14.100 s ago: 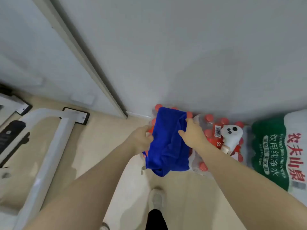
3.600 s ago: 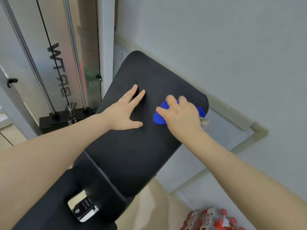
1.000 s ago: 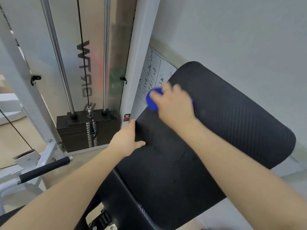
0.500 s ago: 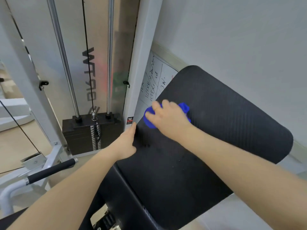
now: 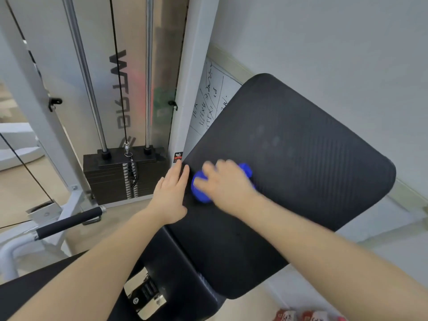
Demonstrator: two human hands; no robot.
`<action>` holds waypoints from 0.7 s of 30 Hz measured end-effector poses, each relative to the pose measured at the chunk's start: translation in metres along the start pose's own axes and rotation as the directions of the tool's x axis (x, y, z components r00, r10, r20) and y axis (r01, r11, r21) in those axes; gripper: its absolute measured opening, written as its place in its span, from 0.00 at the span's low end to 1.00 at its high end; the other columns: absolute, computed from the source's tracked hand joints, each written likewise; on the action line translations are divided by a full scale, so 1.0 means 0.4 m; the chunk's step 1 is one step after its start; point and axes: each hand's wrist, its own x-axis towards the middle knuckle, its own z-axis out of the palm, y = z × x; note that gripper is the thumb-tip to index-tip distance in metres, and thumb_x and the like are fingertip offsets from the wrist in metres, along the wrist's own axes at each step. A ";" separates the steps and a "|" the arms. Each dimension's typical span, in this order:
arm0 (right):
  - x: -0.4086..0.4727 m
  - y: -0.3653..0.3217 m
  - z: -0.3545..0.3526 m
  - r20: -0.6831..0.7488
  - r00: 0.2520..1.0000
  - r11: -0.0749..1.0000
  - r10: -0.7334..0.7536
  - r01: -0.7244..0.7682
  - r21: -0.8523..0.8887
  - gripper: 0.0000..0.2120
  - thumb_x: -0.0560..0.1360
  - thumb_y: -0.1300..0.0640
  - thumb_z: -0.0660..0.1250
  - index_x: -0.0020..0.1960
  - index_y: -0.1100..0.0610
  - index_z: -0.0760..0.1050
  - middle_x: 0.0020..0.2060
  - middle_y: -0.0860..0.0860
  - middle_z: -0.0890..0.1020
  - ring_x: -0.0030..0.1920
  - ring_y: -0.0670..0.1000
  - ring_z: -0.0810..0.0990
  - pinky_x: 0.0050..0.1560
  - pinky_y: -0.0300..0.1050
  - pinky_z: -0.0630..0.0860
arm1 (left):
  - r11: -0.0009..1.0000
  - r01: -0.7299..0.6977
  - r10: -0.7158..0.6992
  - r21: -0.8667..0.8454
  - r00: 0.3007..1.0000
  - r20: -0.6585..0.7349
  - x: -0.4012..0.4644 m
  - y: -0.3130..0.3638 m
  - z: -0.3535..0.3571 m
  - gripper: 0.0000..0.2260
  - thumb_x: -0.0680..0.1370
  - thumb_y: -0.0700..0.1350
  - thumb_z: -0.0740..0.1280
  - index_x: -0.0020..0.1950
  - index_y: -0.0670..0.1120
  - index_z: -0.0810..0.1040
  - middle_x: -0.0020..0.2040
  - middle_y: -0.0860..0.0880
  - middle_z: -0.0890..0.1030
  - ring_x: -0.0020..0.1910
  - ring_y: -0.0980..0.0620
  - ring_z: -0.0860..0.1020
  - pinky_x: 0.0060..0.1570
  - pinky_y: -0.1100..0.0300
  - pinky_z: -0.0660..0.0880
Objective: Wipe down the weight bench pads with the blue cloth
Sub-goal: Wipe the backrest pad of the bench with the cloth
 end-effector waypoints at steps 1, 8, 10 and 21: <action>0.017 0.059 -0.017 -0.123 0.986 0.993 0.111 -0.115 -0.025 0.12 0.63 0.61 0.64 0.44 0.51 0.78 0.38 0.54 0.76 0.30 0.54 0.73 0.31 0.45 0.60 | 0.998 -0.008 0.009 0.057 1.000 -0.015 -0.006 0.006 0.002 0.43 0.71 0.41 0.67 0.77 0.44 0.43 0.77 0.44 0.36 0.77 0.45 0.40 0.76 0.50 0.49; 0.015 0.122 -0.009 -0.353 0.827 0.899 0.437 -0.413 0.144 0.15 0.53 0.66 0.70 0.38 0.55 0.77 0.38 0.57 0.77 0.28 0.52 0.66 0.30 0.43 0.58 | 0.997 -0.074 0.074 0.022 0.997 -0.022 -0.029 0.064 0.038 0.49 0.70 0.50 0.72 0.76 0.44 0.39 0.77 0.43 0.37 0.77 0.44 0.42 0.75 0.53 0.47; -0.058 0.019 0.037 -0.264 0.918 0.951 0.297 -0.258 0.173 0.15 0.53 0.63 0.73 0.39 0.54 0.78 0.38 0.57 0.77 0.28 0.53 0.67 0.30 0.44 0.59 | 0.997 -0.065 0.064 -0.051 0.998 -0.030 -0.025 0.071 0.045 0.53 0.67 0.50 0.75 0.76 0.43 0.38 0.77 0.43 0.36 0.77 0.44 0.44 0.75 0.54 0.50; -0.043 0.175 -0.021 -0.414 0.815 0.899 0.405 -0.437 0.019 0.19 0.55 0.68 0.66 0.42 0.52 0.78 0.43 0.57 0.80 0.32 0.55 0.72 0.34 0.44 0.58 | 0.969 -0.019 0.028 0.244 0.999 -0.031 -0.021 0.094 0.077 0.64 0.61 0.63 0.75 0.73 0.36 0.32 0.74 0.34 0.34 0.76 0.38 0.41 0.75 0.50 0.43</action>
